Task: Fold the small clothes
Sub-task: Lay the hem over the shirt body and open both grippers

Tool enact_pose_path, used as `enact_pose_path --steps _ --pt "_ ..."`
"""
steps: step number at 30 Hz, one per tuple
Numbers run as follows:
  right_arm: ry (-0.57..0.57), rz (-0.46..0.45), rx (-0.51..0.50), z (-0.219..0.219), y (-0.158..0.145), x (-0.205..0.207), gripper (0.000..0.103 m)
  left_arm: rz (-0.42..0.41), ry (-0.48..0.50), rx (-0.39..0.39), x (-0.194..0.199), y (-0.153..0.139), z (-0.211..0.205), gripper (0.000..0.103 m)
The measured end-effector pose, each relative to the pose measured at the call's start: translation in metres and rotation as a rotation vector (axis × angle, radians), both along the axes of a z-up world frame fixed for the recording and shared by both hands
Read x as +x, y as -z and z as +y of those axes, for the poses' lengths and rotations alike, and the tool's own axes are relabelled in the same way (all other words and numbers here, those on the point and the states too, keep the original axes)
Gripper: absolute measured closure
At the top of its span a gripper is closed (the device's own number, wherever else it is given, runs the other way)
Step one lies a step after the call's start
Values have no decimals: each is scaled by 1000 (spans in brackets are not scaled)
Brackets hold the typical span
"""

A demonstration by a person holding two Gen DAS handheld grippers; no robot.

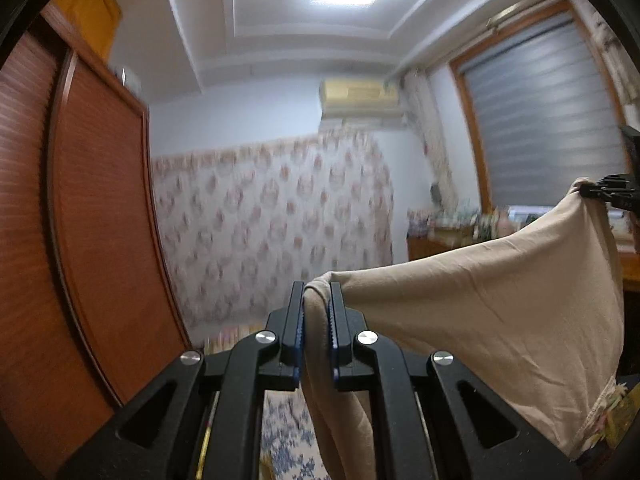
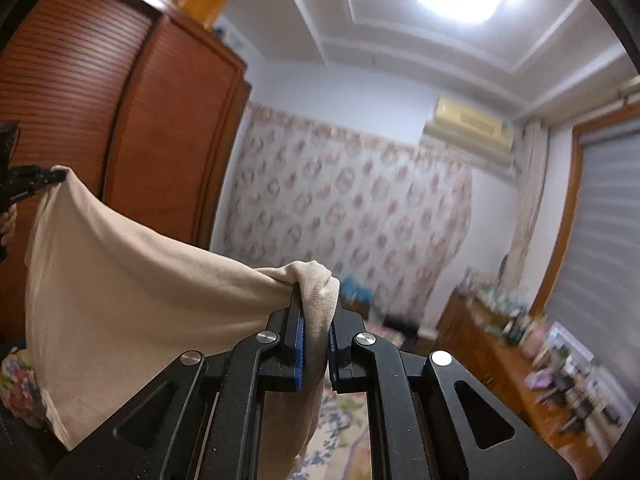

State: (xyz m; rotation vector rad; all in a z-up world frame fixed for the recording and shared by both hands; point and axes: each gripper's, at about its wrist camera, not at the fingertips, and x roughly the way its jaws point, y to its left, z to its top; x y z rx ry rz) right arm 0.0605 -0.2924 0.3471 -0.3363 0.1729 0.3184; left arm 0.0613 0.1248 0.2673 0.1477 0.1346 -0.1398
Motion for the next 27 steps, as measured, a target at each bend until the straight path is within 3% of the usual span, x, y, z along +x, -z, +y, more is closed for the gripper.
enact_pose_path --steps 5,10,16,21,27 --pt "8 155 36 -6 79 96 97 135 -18 -16 85 59 9 96" --pt "20 299 11 -1 159 186 97 293 -39 19 170 129 -1 96" --pt "60 452 -11 -3 239 278 97 440 -53 39 246 197 -19 96" --pt "83 566 -15 -14 295 333 97 520 -55 51 281 235 -30 96" --pt "103 655 -28 -17 345 361 96 589 -64 70 305 265 -32 95"
